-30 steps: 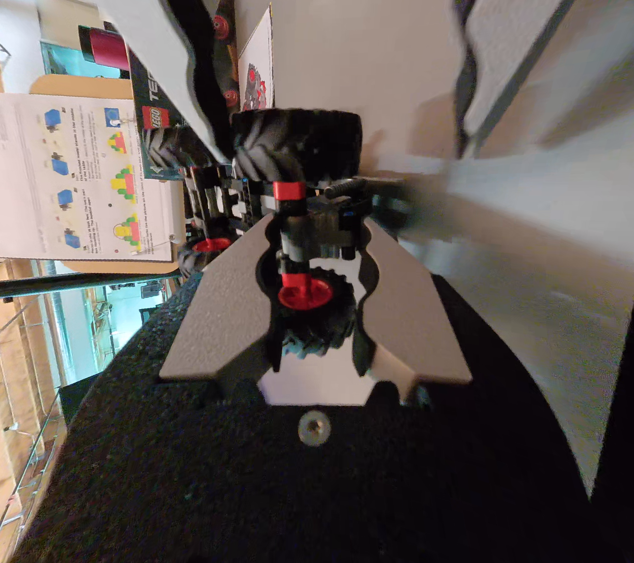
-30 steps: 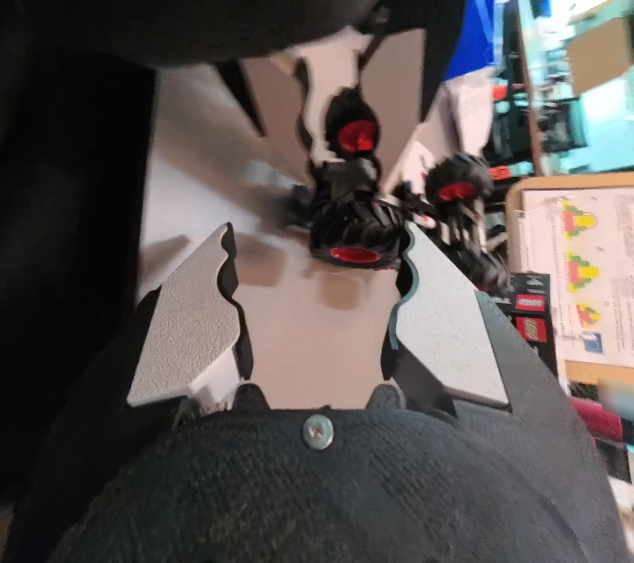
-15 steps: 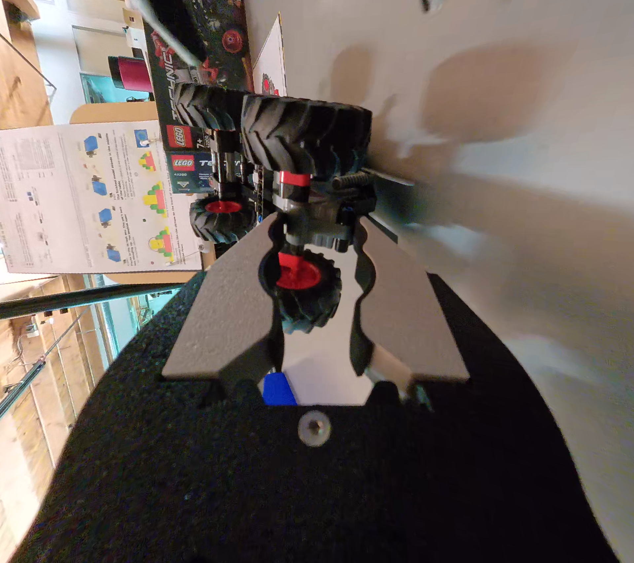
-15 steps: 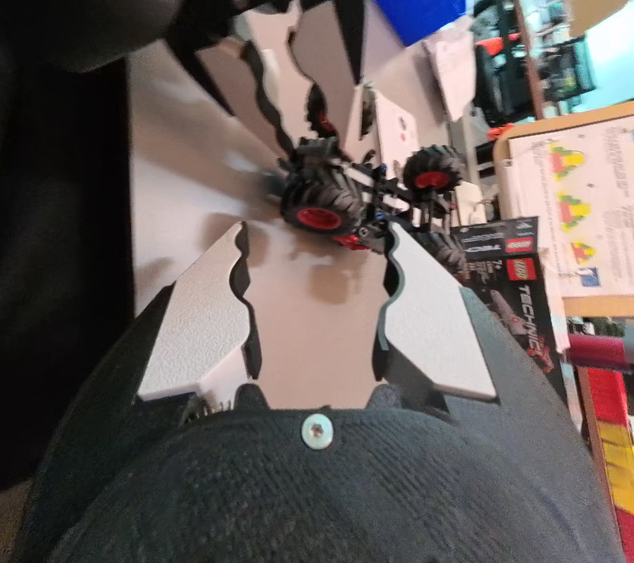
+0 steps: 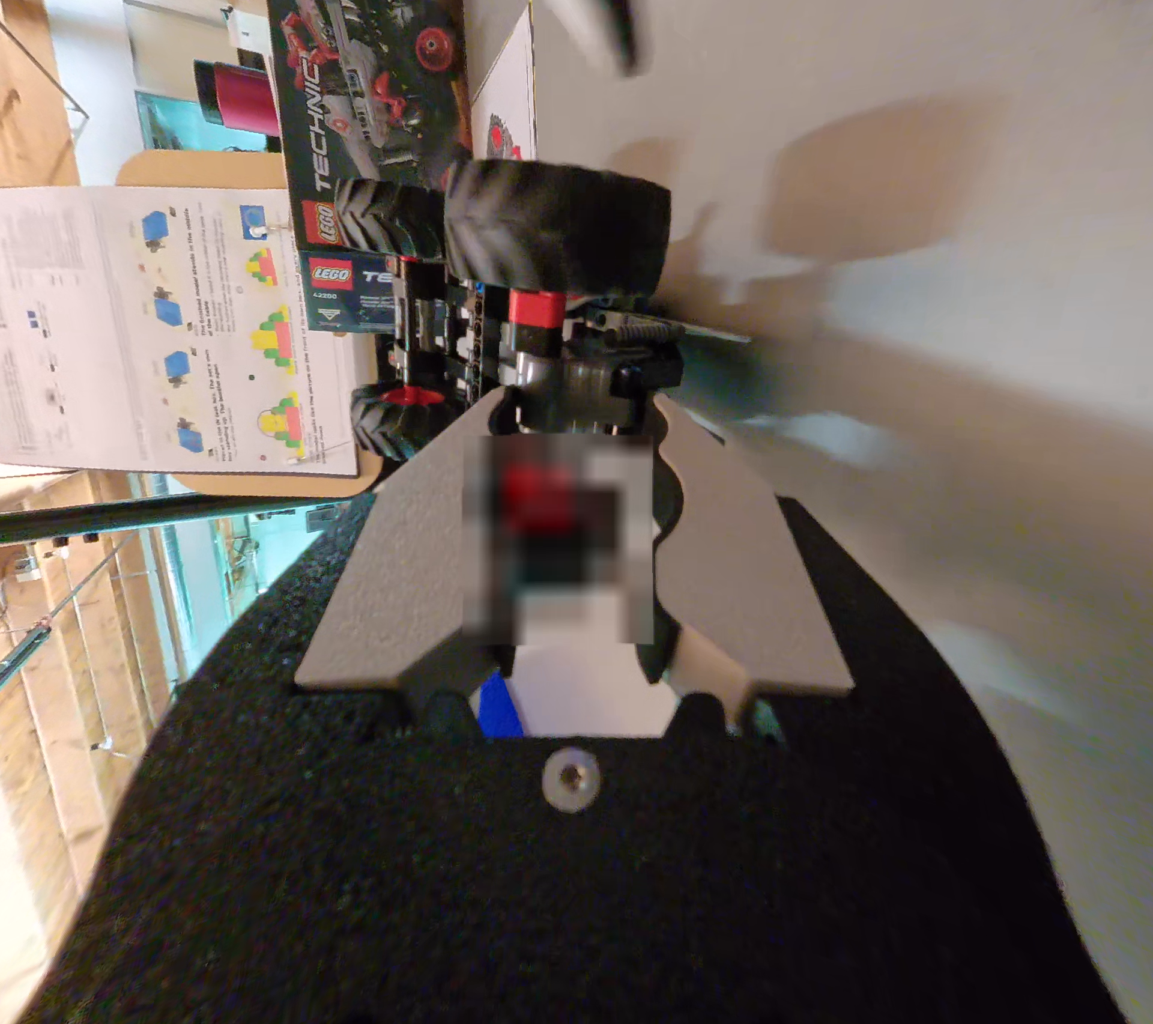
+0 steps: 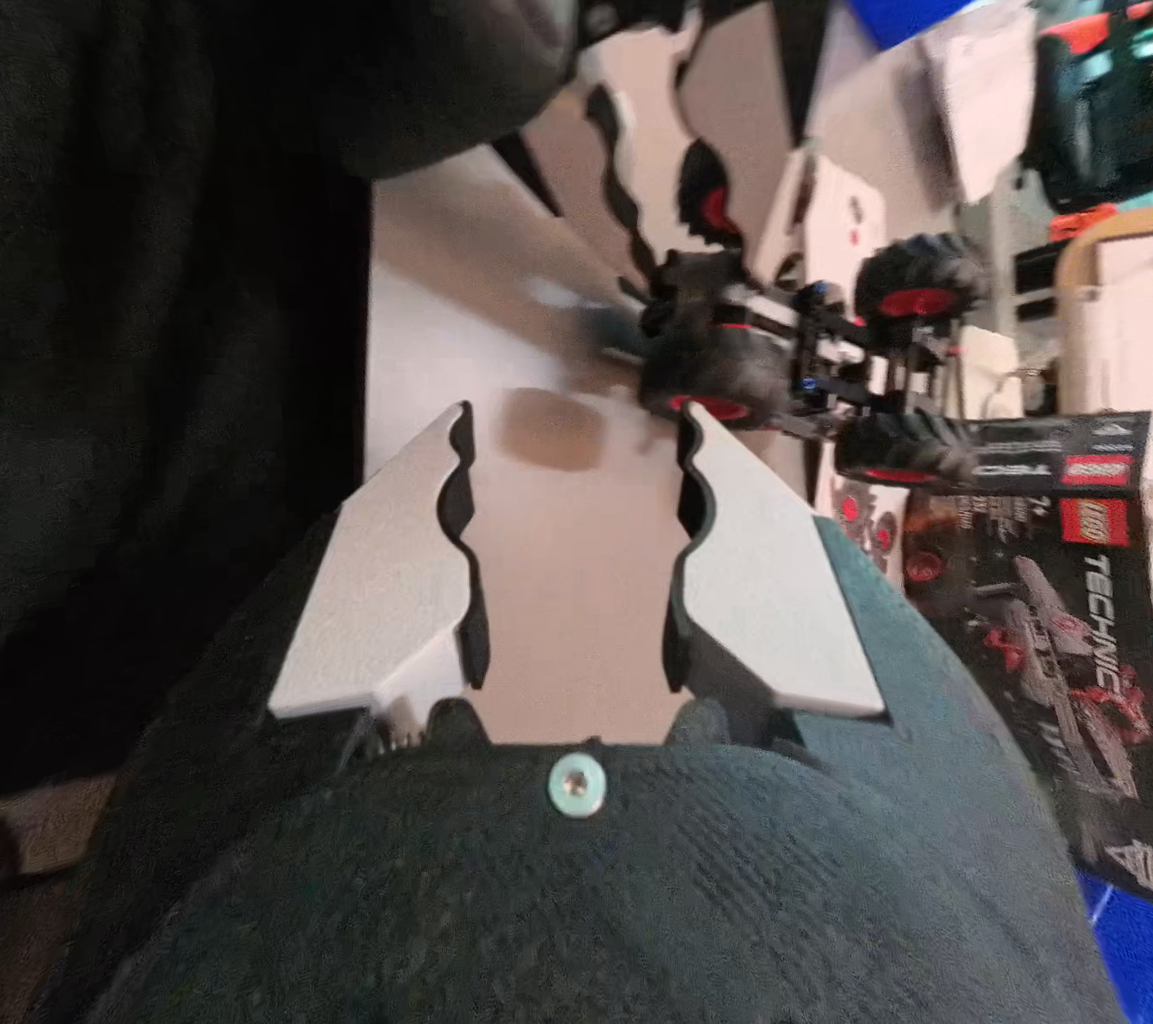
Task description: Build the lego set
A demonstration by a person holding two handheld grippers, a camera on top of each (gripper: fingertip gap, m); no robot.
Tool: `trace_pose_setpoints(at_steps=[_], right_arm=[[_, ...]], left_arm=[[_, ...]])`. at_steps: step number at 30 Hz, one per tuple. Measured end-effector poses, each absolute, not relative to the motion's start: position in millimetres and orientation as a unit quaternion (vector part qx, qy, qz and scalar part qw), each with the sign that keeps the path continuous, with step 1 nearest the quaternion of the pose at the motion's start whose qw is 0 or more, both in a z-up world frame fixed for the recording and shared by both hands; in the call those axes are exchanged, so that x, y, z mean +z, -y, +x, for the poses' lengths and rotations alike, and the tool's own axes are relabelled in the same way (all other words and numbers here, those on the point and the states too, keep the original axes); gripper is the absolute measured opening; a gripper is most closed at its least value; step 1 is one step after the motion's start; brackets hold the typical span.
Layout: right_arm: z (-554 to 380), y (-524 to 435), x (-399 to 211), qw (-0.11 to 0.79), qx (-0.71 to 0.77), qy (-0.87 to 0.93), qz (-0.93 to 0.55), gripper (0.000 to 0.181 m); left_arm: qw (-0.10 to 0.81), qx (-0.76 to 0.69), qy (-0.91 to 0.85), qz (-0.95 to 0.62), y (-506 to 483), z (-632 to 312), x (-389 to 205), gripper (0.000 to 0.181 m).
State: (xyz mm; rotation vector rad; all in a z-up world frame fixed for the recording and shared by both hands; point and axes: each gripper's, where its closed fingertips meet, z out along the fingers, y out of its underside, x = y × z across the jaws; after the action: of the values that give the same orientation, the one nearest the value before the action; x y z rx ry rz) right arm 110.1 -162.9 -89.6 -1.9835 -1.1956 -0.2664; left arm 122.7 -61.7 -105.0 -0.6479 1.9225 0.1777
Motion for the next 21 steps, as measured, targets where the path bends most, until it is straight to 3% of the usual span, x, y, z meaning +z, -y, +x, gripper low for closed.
trace_pose_setpoints(at_steps=[1, 8, 12, 13, 14, 15, 17, 19, 21], right_arm=[[114.7, 154.7, -81.0, 0.424, -0.117, 0.451, -0.777, 0.073], [131.0, 110.3, -88.1, 0.464, -0.193, 0.423, -0.755, 0.097], [106.7, 132.0, -110.0, 0.394, -0.157, 0.51, -0.748, 0.099], [85.7, 154.3, -107.0, 0.385, -0.088, 0.54, -0.743, 0.04], [61.5, 183.4, -111.2, 0.352, 0.022, 0.551, -0.756, 0.022], [57.4, 193.9, -114.9, 0.321, 0.056, 0.548, -0.77, 0.023], [87.0, 180.1, -118.8, 0.306, -0.046, 0.532, -0.788, 0.031], [96.0, 174.2, -109.8, 0.335, -0.069, 0.525, -0.779, 0.04], [94.3, 169.9, -95.0, 0.378, -0.05, 0.505, -0.774, 0.06]], left_arm=[[0.525, 0.075, -0.804, -0.269, 62.2, 122.7, -105.2, 0.037], [0.524, 0.081, -0.804, -0.269, 61.4, 122.3, -105.4, 0.037], [0.518, 0.094, -0.803, -0.278, 53.5, 119.9, -108.1, 0.038], [0.527, 0.098, -0.801, -0.267, 53.7, 120.8, -107.8, 0.039], [0.533, 0.092, -0.797, -0.269, 55.5, 122.1, -106.6, 0.038], [0.53, 0.08, -0.796, -0.282, 56.7, 122.5, -105.4, 0.036], [0.529, 0.066, -0.797, -0.284, 59.0, 124.8, -101.4, 0.036], [0.532, 0.067, -0.796, -0.281, 60.4, 126.9, -101.1, 0.036], [0.534, 0.072, -0.796, -0.276, 61.5, 127.7, -101.5, 0.036]])
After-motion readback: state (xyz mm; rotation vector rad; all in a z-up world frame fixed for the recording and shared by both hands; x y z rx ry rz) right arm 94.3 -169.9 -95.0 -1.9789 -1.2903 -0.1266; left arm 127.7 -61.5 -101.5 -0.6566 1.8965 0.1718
